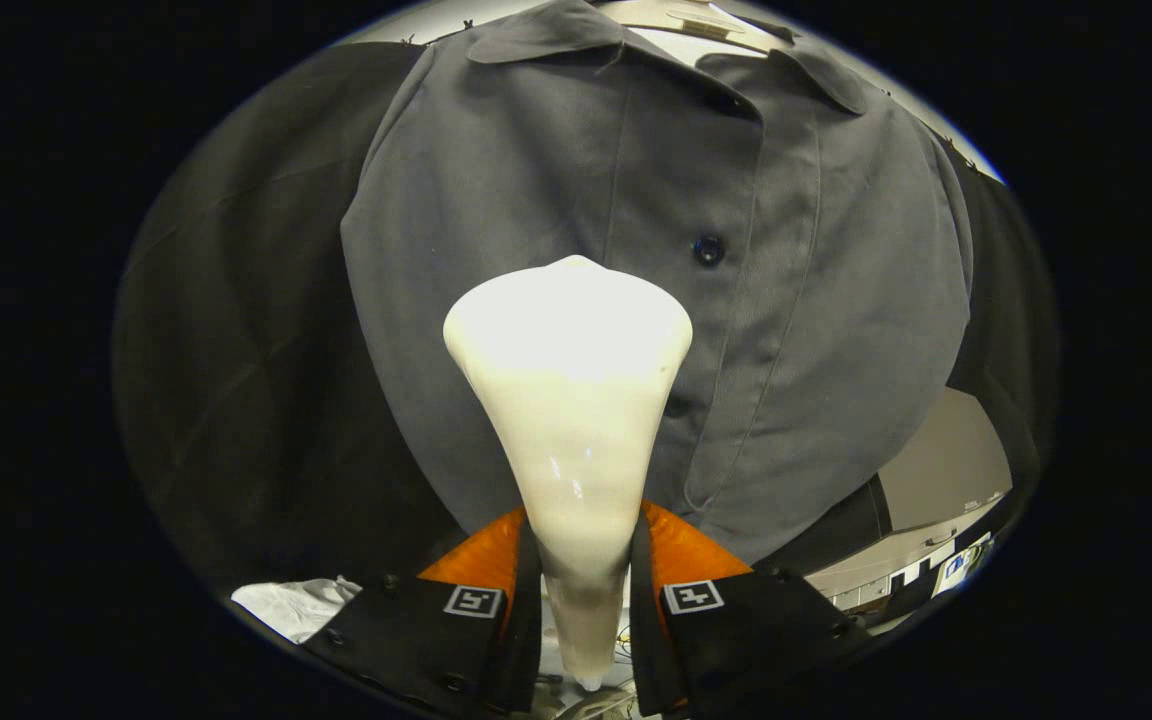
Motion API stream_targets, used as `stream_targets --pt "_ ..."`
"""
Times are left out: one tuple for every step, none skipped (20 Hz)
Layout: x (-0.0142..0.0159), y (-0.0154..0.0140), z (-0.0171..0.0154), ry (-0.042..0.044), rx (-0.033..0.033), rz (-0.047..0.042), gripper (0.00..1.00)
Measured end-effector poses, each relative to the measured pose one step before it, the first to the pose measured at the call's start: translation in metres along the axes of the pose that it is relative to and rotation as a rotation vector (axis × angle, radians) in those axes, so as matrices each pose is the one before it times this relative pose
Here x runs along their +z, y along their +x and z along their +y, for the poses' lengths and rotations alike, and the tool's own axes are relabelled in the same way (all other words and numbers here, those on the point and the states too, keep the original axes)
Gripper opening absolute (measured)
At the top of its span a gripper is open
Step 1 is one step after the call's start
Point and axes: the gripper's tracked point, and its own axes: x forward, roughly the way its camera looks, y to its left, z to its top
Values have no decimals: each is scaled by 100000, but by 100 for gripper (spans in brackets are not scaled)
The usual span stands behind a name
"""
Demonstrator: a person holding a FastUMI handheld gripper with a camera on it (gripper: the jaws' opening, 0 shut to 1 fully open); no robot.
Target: Iron the clothes twice with a garment steamer, once on the left side and once on the right side.
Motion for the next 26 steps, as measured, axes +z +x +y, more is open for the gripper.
stream_targets --pt "-123 -87 -62 17 -74 659 45" --pt "-346 85 -127 -107 -5 614 45" --pt "-589 -6 42 -397 -66 463 45" --pt "-388 72 -210 -338 -340 339 45" --pt "-407 128 -158 -126 -350 528 45" --pt "-501 205 -179 37 -285 603 45" --pt "-578 177 -149 56 -249 800 45" --pt "-529 192 -93 12 -98 1008 45" --pt "-569 288 -42 80 -4 846 45" --pt "-511 214 -26 -125 83 841 45" --pt "-410 186 35 -243 84 852 45" --pt "-416 169 -77 -189 -32 1030 45" --pt "-603 248 -132 -118 11 893 45" --pt "-521 382 -151 -73 91 1018 45" --pt "-505 307 159 -142 99 1197 45" --pt "-584 296 -55 -298 105 1127 45" --pt "-579 344 -7 -306 198 1061 45" --pt "-530 298 2 -310 233 1063 45" --pt "-611 257 28 -336 260 1136 45" --pt "-614 176 22 -254 57 822 45" --pt "-505 155 305 -354 -22 790 45" --pt "-571 261 135 -293 64 733 45" --pt "-645 179 184 21 197 822 45" --pt "-483 207 162 255 200 859 45" --pt "-436 169 112 13 175 911 45" --pt "-450 131 78 76 99 735 45"
